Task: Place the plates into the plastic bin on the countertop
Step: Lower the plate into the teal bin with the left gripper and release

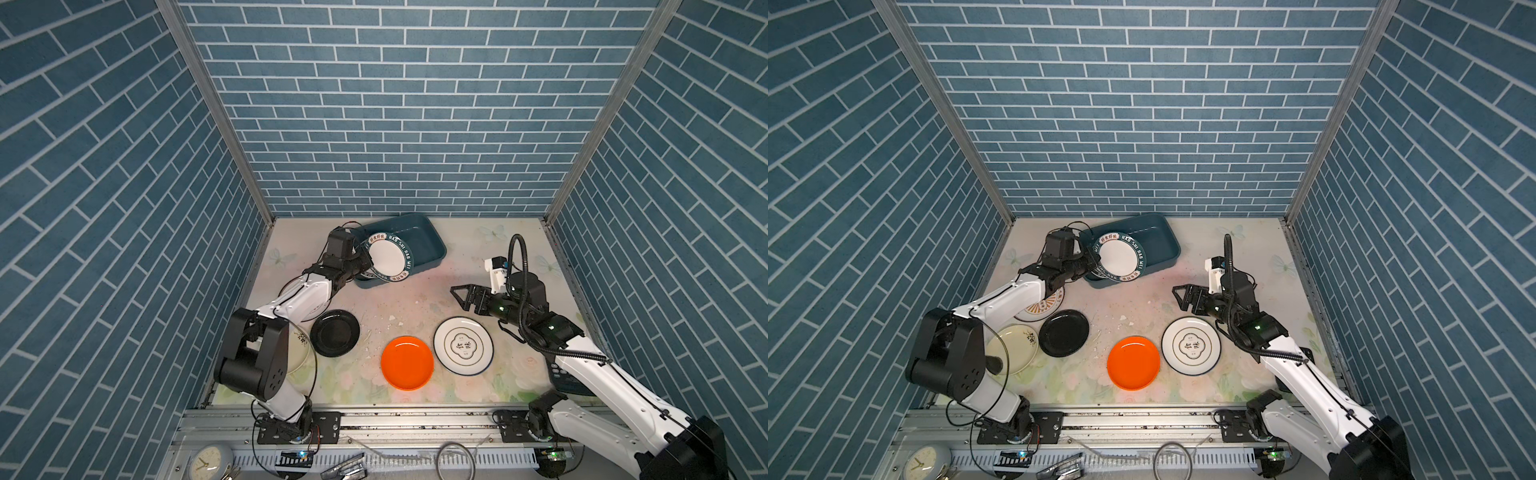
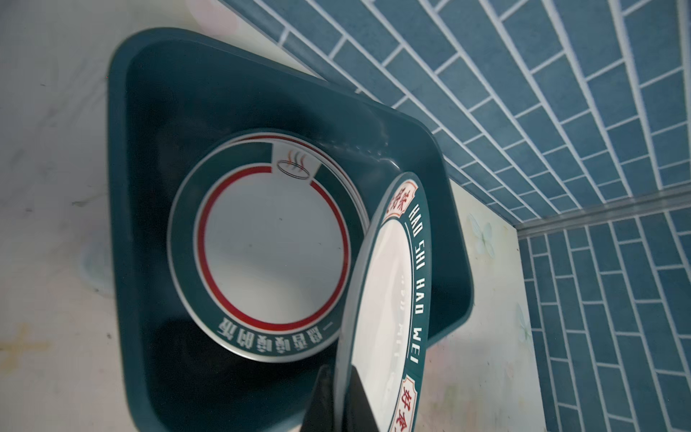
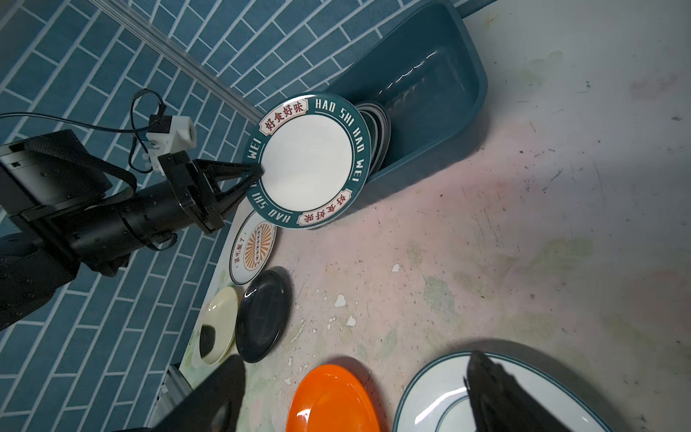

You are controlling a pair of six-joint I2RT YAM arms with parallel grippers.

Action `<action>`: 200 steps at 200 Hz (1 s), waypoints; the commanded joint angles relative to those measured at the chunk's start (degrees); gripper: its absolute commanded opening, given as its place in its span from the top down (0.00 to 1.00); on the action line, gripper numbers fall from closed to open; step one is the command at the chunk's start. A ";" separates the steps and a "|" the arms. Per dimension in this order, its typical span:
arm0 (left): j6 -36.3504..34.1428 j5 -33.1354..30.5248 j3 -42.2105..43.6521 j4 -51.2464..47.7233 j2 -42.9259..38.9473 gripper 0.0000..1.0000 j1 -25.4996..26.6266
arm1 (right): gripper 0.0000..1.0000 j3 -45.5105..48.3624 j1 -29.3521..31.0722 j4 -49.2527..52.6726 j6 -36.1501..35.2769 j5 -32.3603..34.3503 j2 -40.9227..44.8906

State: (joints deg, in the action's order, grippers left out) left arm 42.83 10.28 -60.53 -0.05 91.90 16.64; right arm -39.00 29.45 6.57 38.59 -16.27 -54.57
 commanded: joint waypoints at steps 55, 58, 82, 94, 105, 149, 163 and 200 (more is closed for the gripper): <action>-0.09 -1.93 -5.06 2.63 5.38 1.00 -3.72 | 0.08 1.79 -2.46 0.55 -1.23 -3.06 0.18; -0.12 -1.88 -5.22 2.49 5.53 1.00 -3.79 | 0.08 1.82 -2.51 0.49 -1.23 -3.14 0.16; -0.82 -1.93 -6.73 0.38 7.50 1.00 -4.30 | 0.08 1.82 -2.88 0.31 -1.08 -3.15 -0.19; -0.99 -2.11 -6.95 0.08 8.08 0.99 -4.42 | 0.08 1.74 -2.99 0.25 -1.06 -3.10 -0.28; -1.05 -1.67 -7.03 0.31 8.62 0.97 -4.51 | 0.08 1.74 -3.08 0.29 -0.99 -3.06 -0.44; -1.69 0.01 -9.06 -0.13 10.75 0.74 -4.60 | 0.08 1.31 -3.57 0.33 -0.83 -3.23 -1.24; -1.63 1.23 -9.49 0.25 11.30 0.57 -4.62 | 0.08 1.28 -3.61 0.28 -0.78 -3.15 -1.33; -1.64 2.24 -10.16 1.12 10.76 0.32 -4.60 | 0.08 1.24 -3.94 0.12 -0.19 -3.30 -1.68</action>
State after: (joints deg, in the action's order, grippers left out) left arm 41.87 11.29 -68.69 -0.16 102.87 12.27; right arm -37.85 25.96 7.03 38.63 -18.92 -55.94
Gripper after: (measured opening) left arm 0.636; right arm 0.917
